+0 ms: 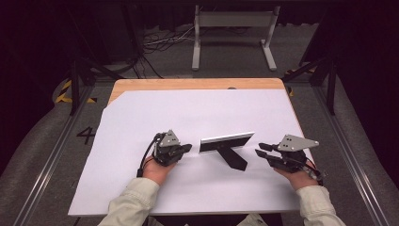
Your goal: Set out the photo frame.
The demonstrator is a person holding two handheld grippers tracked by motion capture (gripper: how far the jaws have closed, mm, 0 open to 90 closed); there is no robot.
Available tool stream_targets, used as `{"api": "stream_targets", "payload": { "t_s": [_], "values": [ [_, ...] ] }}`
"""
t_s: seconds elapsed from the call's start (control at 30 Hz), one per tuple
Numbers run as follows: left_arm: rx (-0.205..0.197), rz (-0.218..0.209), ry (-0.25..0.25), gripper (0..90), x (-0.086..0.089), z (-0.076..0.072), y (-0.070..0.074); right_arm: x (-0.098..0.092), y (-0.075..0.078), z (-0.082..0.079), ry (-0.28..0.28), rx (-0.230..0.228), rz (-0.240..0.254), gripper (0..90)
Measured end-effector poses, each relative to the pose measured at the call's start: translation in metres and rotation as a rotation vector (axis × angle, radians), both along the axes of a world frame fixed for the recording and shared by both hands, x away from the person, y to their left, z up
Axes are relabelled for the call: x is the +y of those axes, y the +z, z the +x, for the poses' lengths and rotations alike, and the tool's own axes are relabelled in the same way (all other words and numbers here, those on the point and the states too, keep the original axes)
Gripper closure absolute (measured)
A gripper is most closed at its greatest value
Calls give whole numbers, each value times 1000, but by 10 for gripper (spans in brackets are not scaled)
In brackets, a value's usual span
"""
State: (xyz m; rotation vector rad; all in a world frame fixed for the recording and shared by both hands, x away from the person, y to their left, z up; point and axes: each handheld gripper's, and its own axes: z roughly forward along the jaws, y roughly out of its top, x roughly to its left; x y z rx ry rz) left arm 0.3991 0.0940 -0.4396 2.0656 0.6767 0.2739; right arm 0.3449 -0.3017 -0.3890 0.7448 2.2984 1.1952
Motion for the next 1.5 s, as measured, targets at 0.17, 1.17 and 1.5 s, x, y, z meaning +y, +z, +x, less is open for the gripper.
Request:
{"api": "stream_targets", "payload": {
  "t_s": [0.17,1.17,1.5],
  "values": [
    [18,56,-15,899,-11,9,-1,-2,-2,1,-1,9,-4,709],
    [34,203,-180,900,-39,7,0,-3,2,-1,4,5,11,710],
    [56,221,-237,900,-44,0,3,-6,6,-3,-5,0,-5,709]
  ]
}}
